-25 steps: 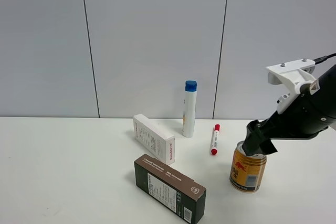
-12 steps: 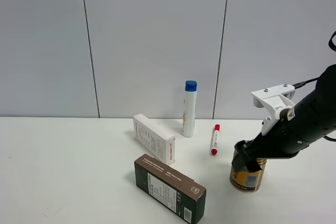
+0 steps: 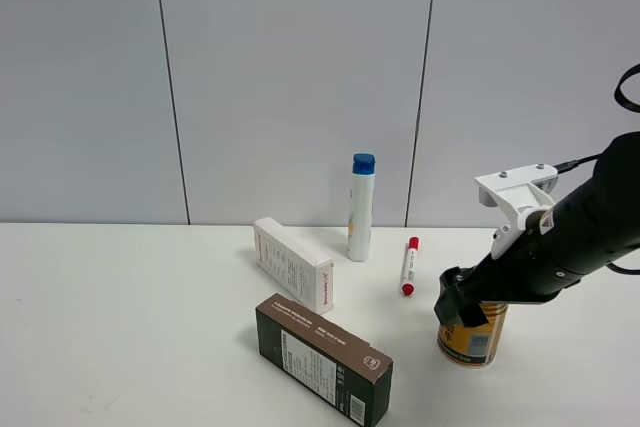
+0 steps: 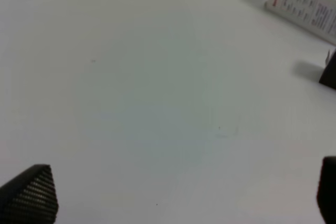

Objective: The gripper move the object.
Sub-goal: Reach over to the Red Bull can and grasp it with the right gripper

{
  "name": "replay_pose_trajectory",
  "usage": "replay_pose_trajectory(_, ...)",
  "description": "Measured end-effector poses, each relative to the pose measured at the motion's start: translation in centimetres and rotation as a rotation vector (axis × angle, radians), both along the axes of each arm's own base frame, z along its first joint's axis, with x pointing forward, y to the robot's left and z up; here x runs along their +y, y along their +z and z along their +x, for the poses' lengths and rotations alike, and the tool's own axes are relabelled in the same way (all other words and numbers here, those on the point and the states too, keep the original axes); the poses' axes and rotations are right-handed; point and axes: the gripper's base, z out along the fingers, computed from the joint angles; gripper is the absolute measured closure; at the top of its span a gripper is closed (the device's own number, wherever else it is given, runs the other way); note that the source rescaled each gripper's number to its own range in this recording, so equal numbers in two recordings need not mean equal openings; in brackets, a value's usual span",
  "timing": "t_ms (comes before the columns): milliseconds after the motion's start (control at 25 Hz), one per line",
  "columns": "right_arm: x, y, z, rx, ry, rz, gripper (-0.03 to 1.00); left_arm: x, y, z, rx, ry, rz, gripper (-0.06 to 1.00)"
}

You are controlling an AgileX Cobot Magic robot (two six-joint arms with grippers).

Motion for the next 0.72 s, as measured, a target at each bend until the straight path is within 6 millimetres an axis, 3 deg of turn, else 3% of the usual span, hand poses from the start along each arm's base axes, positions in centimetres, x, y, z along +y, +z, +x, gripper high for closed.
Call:
replay_pose_trajectory(240, 1.4, -0.7, -0.2, 0.007, 0.021, 0.017, -0.01, 0.0, 0.0, 0.0, 0.0, 0.0, 0.0, -0.06)
replay_pose_trajectory(360, 1.9, -1.8, -0.4, 0.042, 0.022, 0.015, 0.2, 0.0, 0.0, 0.0, 0.0, 0.0, 0.0, -0.06)
replay_pose_trajectory(480, 2.0, -2.0, -0.5, 0.049, 0.024, 0.014, 0.5, 0.0, 0.0, 0.0, 0.0, 0.0, 0.0, -0.06)
replay_pose_trajectory(560, 2.0, -2.0, -0.4, 0.049, 0.019, 0.018, 0.85, 0.0, 0.0, 0.0, 0.0, 0.0, 0.0, -0.06)
replay_pose_trajectory(600, 2.0, -2.0, -0.4, 0.049, 0.016, 0.02, 0.97, 0.0, 0.0, 0.0, 0.0, 0.0, 0.0, -0.06)
replay_pose_trajectory(720, 2.1, -2.0, -0.5, 0.053, 0.014, 0.023, 0.96, 0.0, 0.0, 0.0, 0.0, 0.0, 0.0, -0.06)
